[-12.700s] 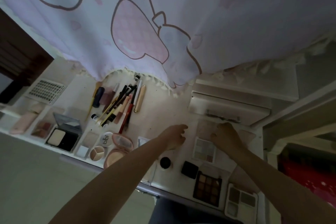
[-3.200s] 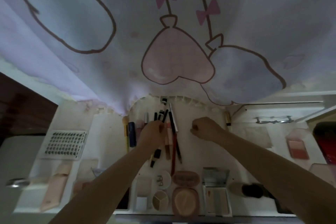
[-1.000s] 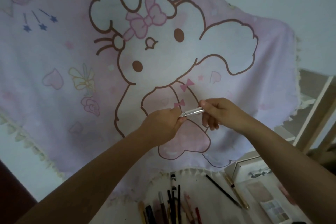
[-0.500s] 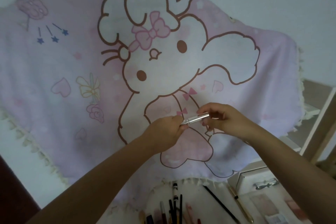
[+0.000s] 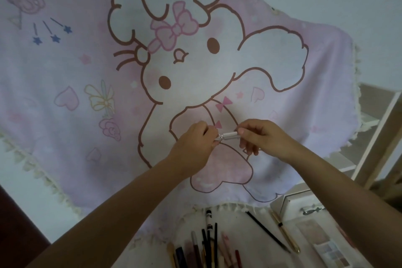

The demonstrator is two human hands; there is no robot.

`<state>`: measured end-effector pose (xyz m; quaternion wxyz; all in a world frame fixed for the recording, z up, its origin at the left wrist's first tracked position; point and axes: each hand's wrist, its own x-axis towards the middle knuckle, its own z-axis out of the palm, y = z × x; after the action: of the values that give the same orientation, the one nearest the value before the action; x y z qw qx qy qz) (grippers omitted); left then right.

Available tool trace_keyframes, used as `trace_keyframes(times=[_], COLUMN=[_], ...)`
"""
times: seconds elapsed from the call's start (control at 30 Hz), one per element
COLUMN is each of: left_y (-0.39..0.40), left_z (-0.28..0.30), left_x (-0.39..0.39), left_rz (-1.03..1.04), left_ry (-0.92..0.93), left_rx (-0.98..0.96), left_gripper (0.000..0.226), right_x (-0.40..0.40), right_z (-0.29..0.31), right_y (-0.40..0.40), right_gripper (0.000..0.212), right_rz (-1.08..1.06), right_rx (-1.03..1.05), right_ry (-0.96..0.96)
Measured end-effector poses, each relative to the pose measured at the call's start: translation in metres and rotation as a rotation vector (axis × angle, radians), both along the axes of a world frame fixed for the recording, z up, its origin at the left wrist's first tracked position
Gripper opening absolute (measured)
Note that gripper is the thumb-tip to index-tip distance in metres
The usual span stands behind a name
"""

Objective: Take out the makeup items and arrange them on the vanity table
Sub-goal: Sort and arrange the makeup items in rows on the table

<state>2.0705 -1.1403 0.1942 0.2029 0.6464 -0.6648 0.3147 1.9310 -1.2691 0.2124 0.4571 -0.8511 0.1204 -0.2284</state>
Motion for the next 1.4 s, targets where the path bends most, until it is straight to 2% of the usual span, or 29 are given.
trace_keyframes(times=[0.2,0.3,0.37,0.43,0.57,0.7,0.8,0.87,0.97,1.07,1.13,1.2,1.3,1.4], left_y=[-0.002,-0.004,-0.004,-0.004,-0.004,-0.004,-0.007,-0.01,-0.014,-0.019,-0.023,-0.025,-0.029,-0.032], left_z=[-0.004,-0.008,-0.011,-0.013,-0.017,-0.027,-0.039,-0.051,-0.073,-0.107,-0.137,-0.165,-0.201,-0.233], left_x=[-0.004,-0.006,-0.009,-0.01,-0.012,-0.016,-0.019,-0.02,-0.025,-0.027,-0.027,-0.03,-0.039,-0.045], left_rz=[0.061,0.112,0.12,0.129,0.143,0.15,0.134,0.132,0.153,0.159,0.233,0.277,0.333,0.409], left_ry=[-0.086,-0.127,-0.146,-0.167,-0.136,-0.105,-0.046,0.017,0.12,0.251,0.419,0.7,0.986,1.21], left_rx=[-0.038,-0.04,-0.021,-0.022,-0.036,0.016,0.077,0.151,0.276,0.363,0.532,0.667,0.788,0.852], left_gripper=[0.014,0.019,0.021,0.021,0.021,0.021,0.02,0.015,0.01,0.012,0.025,0.028,0.027,0.029], right_x=[-0.004,-0.003,-0.004,-0.005,-0.008,-0.01,-0.014,-0.02,-0.025,-0.028,-0.032,-0.037,-0.043,-0.045], right_z=[-0.011,-0.016,-0.019,-0.021,-0.03,-0.036,-0.047,-0.058,-0.088,-0.141,-0.187,-0.23,-0.277,-0.299], right_y=[0.0,0.0,-0.002,-0.002,-0.003,-0.003,-0.005,-0.005,-0.016,-0.031,-0.039,-0.042,-0.046,-0.048], right_gripper=[0.031,0.02,0.026,0.029,0.023,0.013,0.021,0.026,0.047,0.035,0.031,0.034,0.032,0.027], right_rz=[-0.033,-0.028,-0.04,-0.058,-0.065,-0.072,-0.073,-0.069,-0.111,-0.263,-0.33,-0.331,-0.382,-0.405], right_rx=[-0.097,-0.027,-0.061,-0.07,-0.018,0.024,-0.017,0.023,0.179,0.252,0.143,-0.014,-0.195,-0.323], right_ry=[-0.078,-0.009,0.055,0.043,-0.077,0.02,0.036,0.013,0.055,0.276,0.59,0.841,1.034,1.19])
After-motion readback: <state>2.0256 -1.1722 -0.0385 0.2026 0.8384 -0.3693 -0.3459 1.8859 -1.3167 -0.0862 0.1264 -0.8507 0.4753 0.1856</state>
